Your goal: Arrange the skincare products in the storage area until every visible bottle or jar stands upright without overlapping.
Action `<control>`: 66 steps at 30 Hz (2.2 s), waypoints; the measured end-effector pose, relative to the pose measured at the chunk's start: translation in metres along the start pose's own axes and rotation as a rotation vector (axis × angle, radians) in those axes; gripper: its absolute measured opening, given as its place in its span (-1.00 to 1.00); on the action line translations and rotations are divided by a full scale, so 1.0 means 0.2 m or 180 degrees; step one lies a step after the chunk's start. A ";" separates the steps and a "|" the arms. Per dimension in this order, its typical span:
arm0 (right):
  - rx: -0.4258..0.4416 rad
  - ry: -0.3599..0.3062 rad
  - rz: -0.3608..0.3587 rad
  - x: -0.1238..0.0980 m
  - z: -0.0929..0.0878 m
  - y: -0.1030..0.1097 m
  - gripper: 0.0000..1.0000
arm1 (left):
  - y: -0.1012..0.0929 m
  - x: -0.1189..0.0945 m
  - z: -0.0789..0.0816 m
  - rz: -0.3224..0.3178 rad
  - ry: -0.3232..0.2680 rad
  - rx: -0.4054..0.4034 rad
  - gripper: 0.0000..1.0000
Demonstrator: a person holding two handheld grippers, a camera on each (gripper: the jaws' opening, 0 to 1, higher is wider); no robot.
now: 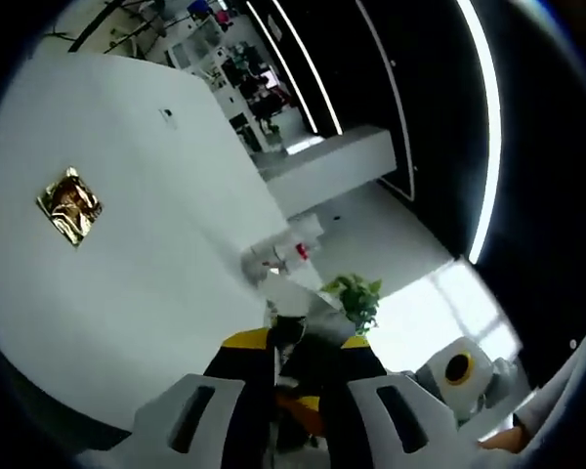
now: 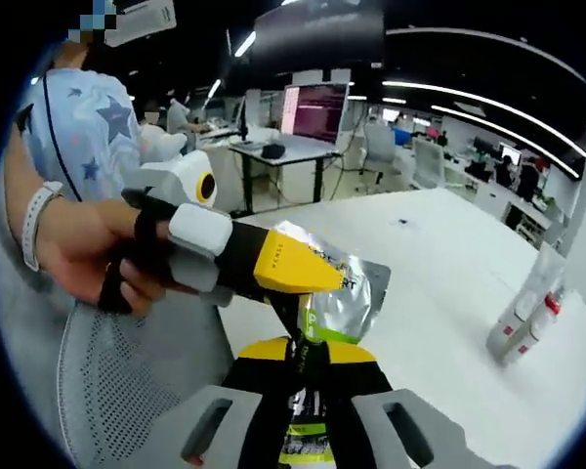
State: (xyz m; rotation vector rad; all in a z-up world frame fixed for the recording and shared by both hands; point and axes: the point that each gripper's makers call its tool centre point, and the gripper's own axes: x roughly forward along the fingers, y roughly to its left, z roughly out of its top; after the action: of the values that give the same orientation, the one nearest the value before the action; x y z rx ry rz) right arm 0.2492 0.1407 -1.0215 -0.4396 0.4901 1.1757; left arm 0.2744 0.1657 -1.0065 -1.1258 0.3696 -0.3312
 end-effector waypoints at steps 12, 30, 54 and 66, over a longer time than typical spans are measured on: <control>0.0426 -0.0274 0.0150 -0.09 0.06 -0.05 -0.50 | -0.02 -0.04 0.08 -0.0098 -0.0062 0.0038 -0.89; 0.2097 -0.0393 0.1734 -0.28 0.03 0.01 -0.14 | -0.35 -0.07 -0.16 -0.1224 0.0882 0.0433 -0.91; 0.3752 -0.1422 0.1835 -0.33 0.08 -0.15 -1.00 | -0.26 -0.03 -0.08 -0.1075 0.0634 0.0130 -0.77; 0.3706 -0.1503 0.1707 -0.30 0.13 -0.15 -1.00 | -0.23 -0.02 -0.21 -0.0921 0.1016 0.0190 -0.80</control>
State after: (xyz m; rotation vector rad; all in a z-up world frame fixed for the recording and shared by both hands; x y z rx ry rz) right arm 0.2619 0.1003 -0.9625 1.0017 0.7988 1.2325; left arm 0.2494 0.1149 -0.9798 -1.0691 0.4744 -0.7778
